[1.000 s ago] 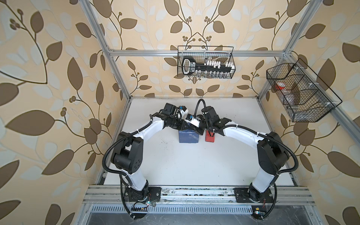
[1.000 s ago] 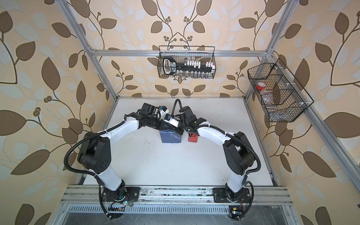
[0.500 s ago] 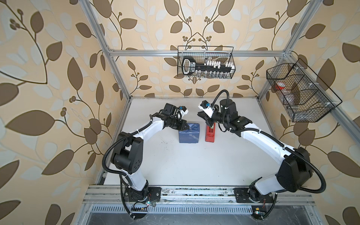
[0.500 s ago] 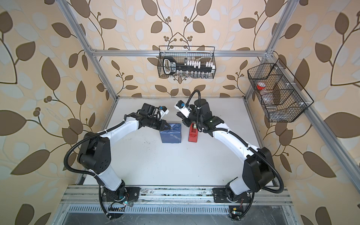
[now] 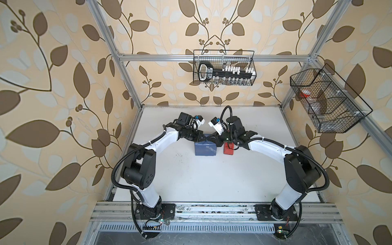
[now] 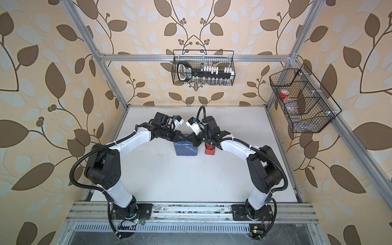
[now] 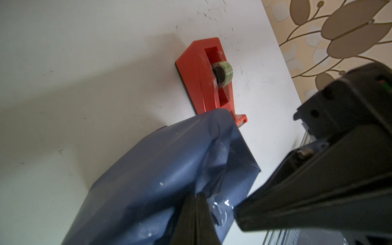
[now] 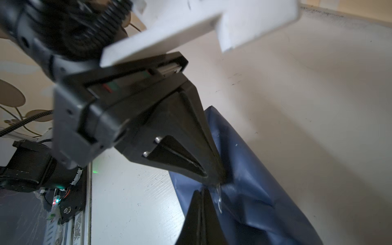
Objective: Wrap a gift box in wrapping paper
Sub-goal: Stick the wrapping paper to the gift box.
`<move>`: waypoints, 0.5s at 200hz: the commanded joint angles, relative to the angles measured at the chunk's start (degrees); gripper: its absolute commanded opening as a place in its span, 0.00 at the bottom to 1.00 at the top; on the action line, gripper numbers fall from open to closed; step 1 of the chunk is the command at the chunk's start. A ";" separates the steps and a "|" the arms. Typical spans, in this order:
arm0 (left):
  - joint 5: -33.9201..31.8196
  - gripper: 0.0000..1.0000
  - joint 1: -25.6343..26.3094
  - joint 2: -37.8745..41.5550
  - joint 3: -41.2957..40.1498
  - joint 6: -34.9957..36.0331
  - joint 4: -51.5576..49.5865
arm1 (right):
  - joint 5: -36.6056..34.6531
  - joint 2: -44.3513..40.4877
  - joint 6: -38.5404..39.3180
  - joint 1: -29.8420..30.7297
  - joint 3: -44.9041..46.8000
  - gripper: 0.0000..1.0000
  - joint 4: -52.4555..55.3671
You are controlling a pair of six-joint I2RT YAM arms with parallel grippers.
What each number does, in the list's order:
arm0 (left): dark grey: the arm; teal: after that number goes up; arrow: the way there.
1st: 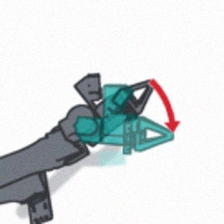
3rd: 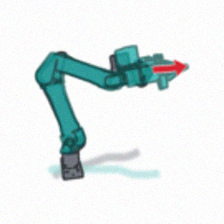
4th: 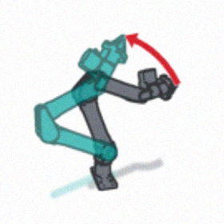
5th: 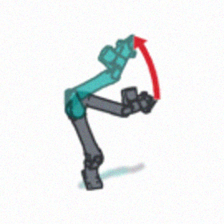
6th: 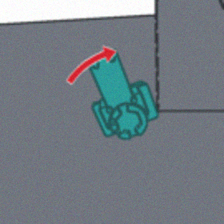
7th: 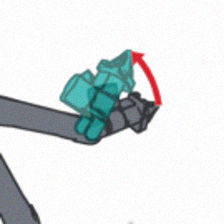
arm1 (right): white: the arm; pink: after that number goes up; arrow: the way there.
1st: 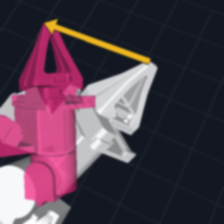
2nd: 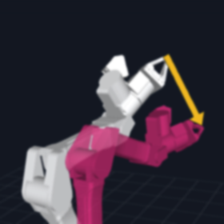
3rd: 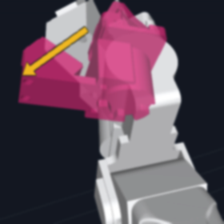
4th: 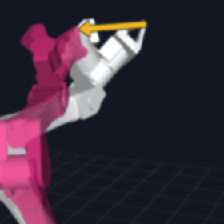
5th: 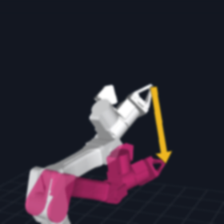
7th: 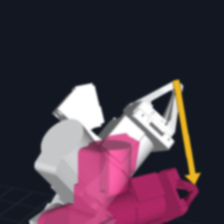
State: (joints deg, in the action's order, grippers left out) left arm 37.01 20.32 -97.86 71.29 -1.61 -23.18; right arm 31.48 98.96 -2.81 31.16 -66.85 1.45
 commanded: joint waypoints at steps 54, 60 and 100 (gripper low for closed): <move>-7.83 0.00 0.60 -3.81 -2.56 0.46 -8.00 | -3.89 5.99 -0.44 -0.22 -5.85 0.00 5.40; -7.71 0.00 0.60 -3.90 -2.69 0.46 -7.73 | -4.45 6.45 0.08 0.03 -6.44 0.00 6.72; -7.75 0.00 0.57 -3.39 -2.20 0.73 -8.48 | -5.87 7.74 3.05 1.05 -7.69 0.00 16.63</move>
State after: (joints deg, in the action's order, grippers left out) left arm 36.75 20.27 -97.91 71.31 -1.72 -22.72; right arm 29.67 104.07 -2.70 31.09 -73.95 9.72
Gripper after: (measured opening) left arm 0.045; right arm 0.047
